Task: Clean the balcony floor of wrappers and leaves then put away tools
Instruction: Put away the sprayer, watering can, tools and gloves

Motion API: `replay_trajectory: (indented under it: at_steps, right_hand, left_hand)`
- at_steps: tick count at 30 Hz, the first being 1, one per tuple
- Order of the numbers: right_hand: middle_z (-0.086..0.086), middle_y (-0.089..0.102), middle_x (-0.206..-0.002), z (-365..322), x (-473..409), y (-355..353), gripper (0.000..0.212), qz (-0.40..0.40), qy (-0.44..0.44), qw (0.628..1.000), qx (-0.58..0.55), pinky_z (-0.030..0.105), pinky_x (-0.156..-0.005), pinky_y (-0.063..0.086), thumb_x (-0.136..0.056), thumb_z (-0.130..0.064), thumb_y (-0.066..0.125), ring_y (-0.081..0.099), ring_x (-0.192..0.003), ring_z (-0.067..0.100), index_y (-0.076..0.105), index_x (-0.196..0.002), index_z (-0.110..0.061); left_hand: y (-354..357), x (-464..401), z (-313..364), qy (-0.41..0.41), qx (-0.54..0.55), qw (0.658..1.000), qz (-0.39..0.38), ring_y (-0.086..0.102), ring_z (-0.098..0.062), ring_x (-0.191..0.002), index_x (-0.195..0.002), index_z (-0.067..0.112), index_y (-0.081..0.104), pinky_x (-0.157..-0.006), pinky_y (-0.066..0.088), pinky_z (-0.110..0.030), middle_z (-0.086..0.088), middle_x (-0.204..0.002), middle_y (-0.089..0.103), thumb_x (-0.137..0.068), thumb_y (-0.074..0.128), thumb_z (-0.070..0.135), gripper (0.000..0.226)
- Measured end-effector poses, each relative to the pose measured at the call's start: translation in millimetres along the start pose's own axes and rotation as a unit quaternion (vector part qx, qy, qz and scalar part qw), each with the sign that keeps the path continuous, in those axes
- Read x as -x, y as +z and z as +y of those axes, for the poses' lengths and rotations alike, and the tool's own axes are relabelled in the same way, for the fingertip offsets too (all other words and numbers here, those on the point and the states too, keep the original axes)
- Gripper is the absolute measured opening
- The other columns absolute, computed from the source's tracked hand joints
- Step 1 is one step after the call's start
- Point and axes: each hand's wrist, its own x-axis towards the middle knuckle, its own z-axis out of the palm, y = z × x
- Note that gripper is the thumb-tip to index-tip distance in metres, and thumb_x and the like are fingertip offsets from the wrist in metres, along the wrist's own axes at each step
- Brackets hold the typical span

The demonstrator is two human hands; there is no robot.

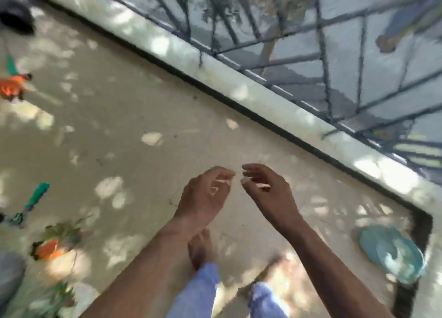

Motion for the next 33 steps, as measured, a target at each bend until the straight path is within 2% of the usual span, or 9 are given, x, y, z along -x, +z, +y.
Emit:
replay_trajectory:
  at_steps: [2, 4, 8, 13, 17, 21, 25, 30, 33]
  right_hand:
    - [-0.020, 0.071, -0.114, -42, -20, 24, 0.029, -0.033, -0.039, 0.999, 0.015, 0.031, -0.089, 0.056, -0.095, -0.034, 0.071, 0.066, -0.108, 0.002, 0.066, -0.123, -0.040]
    - [-0.020, 0.070, -0.118, -81, -39, 50, 0.034, -0.064, -0.084, 0.994, 0.034, 0.034, -0.093, 0.055, -0.096, -0.034, 0.070, 0.065, -0.111, 0.002, 0.063, -0.129, -0.039]
    - [-0.018, 0.068, -0.121, -147, -82, 111, 0.040, -0.125, -0.159, 0.977, 0.068, 0.033, -0.095, 0.054, -0.095, -0.033, 0.071, 0.063, -0.114, 0.002, 0.060, -0.134, -0.036]
    - [-0.016, 0.067, -0.124, -210, -140, 187, 0.047, -0.208, -0.214, 0.949, 0.104, 0.029, -0.096, 0.052, -0.094, -0.032, 0.072, 0.060, -0.116, 0.000, 0.058, -0.138, -0.036]
    - [-0.015, 0.066, -0.124, -266, -189, 248, 0.048, -0.276, -0.236, 0.923, 0.126, 0.029, -0.096, 0.052, -0.092, -0.033, 0.073, 0.060, -0.117, 0.001, 0.058, -0.138, -0.036]
    - [-0.014, 0.065, -0.128, -329, -224, 304, 0.048, -0.334, -0.278, 0.890, 0.143, 0.031, -0.099, 0.052, -0.094, -0.033, 0.073, 0.059, -0.118, 0.001, 0.059, -0.139, -0.031]
    - [-0.014, 0.064, -0.132, -382, -259, 374, 0.049, -0.396, -0.325, 0.838, 0.190, 0.034, -0.100, 0.052, -0.095, -0.038, 0.070, 0.059, -0.119, 0.002, 0.057, -0.141, -0.030]
    - [-0.011, 0.067, -0.128, -418, -288, 479, 0.048, -0.454, -0.347, 0.791, 0.220, 0.031, -0.098, 0.052, -0.093, -0.032, 0.072, 0.061, -0.115, 0.004, 0.059, -0.139, -0.026]
    - [-0.011, 0.066, -0.129, -437, -304, 542, 0.048, -0.483, -0.341, 0.770, 0.241, 0.030, -0.098, 0.052, -0.094, -0.029, 0.071, 0.061, -0.116, 0.004, 0.059, -0.140, -0.027]
  left_hand:
    - [-44, 4, -6, 0.000, 0.041, 0.998, 0.053, 0.065, 0.005, -0.104, -0.115, 0.038, 0.070, -0.094, 0.053, -0.023, 0.027, -0.115, 0.070, -0.098, 0.062, 0.025, 0.023]
    - [-82, 8, -12, 0.006, 0.052, 0.993, 0.102, 0.062, 0.003, -0.111, -0.120, 0.041, 0.067, -0.098, 0.051, -0.026, 0.028, -0.119, 0.067, -0.099, 0.063, 0.031, 0.024]
    - [-149, 3, -34, -0.015, 0.053, 0.980, 0.191, 0.060, 0.005, -0.112, -0.125, 0.042, 0.065, -0.099, 0.049, -0.024, 0.029, -0.117, 0.066, -0.096, 0.067, 0.033, 0.030]
    - [-226, -13, -59, -0.033, 0.041, 0.958, 0.282, 0.061, 0.000, -0.116, -0.130, 0.041, 0.062, -0.103, 0.049, -0.035, 0.024, -0.122, 0.066, -0.096, 0.066, 0.037, 0.035]
    - [-294, -27, -67, -0.083, 0.073, 0.926, 0.361, 0.064, 0.001, -0.112, -0.127, 0.036, 0.065, -0.098, 0.053, -0.033, 0.023, -0.118, 0.067, -0.093, 0.063, 0.037, 0.034]
    - [-355, -44, -75, -0.116, 0.087, 0.903, 0.404, 0.064, 0.000, -0.112, -0.130, 0.038, 0.063, -0.100, 0.053, -0.038, 0.024, -0.126, 0.066, -0.092, 0.060, 0.043, 0.038]
    - [-413, -63, -93, -0.135, 0.113, 0.876, 0.450, 0.063, 0.001, -0.115, -0.129, 0.040, 0.062, -0.102, 0.051, -0.040, 0.021, -0.126, 0.066, -0.091, 0.056, 0.048, 0.038]
    - [-479, -79, -139, -0.164, 0.176, 0.823, 0.515, 0.065, -0.006, -0.114, -0.126, 0.036, 0.066, -0.097, 0.055, -0.040, 0.016, -0.123, 0.070, -0.086, 0.054, 0.053, 0.045]
    - [-522, -87, -173, -0.186, 0.181, 0.822, 0.506, 0.063, -0.006, -0.116, -0.129, 0.037, 0.063, -0.096, 0.055, -0.039, 0.016, -0.127, 0.067, -0.088, 0.054, 0.053, 0.046]
